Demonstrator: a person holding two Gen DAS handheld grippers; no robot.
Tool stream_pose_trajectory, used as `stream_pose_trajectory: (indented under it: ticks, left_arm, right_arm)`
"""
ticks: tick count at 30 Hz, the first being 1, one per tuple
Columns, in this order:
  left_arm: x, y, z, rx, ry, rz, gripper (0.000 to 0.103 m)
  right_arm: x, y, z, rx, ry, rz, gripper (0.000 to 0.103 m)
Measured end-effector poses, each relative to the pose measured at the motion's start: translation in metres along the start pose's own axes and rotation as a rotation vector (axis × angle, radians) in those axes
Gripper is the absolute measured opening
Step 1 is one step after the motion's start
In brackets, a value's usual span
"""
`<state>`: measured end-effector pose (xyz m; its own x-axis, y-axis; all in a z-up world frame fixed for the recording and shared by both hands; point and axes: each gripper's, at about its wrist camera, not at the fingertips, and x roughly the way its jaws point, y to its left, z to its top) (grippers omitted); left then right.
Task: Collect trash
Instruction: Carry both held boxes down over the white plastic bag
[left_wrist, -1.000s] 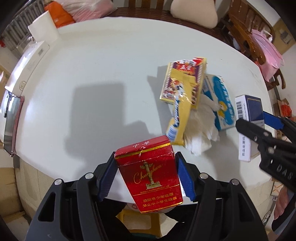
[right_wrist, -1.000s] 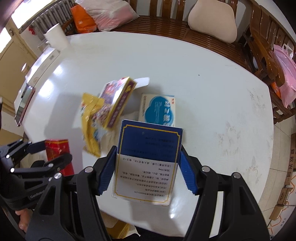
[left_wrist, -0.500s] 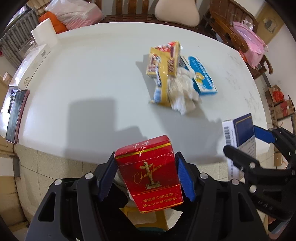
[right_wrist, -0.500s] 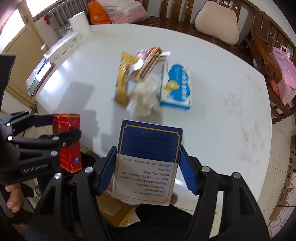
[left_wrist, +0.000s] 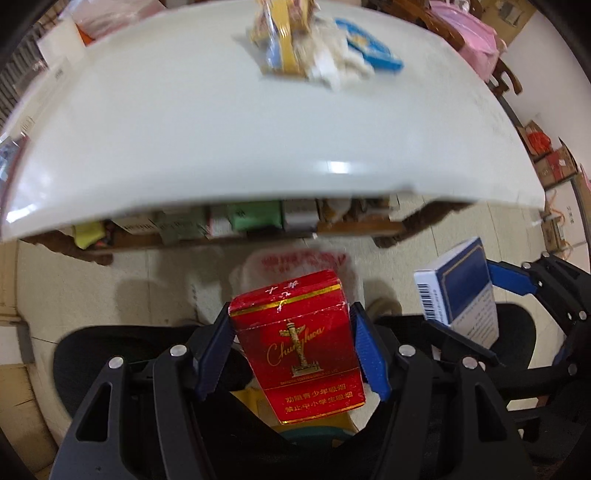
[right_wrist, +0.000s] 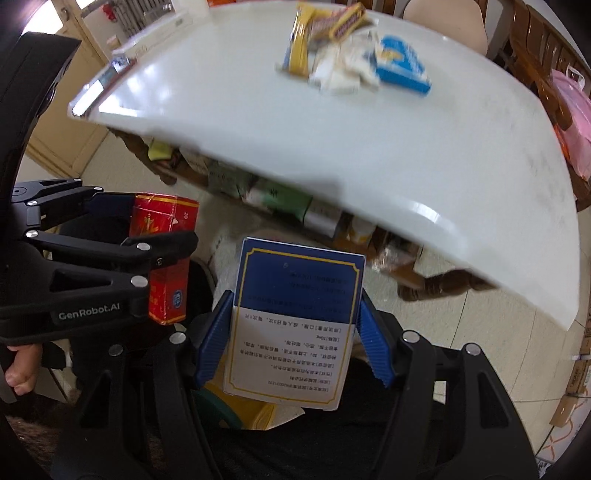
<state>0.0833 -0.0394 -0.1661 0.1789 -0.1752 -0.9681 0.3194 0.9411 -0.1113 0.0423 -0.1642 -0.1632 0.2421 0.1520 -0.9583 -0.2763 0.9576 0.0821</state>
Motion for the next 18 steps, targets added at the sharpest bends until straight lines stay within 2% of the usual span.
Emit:
stream_pose_trajectory:
  ticks: [9, 18]
  left_arm:
    - [0.059, 0.007, -0.023, 0.011, 0.050, 0.004, 0.061]
    - [0.110, 0.018, -0.016, -0.027, 0.095, -0.029, 0.061]
  right_arm:
    - [0.048, 0.000, -0.026, 0.034, 0.021, -0.045, 0.063]
    - [0.123, -0.007, -0.040, 0.114, 0.061, -0.047, 0.063]
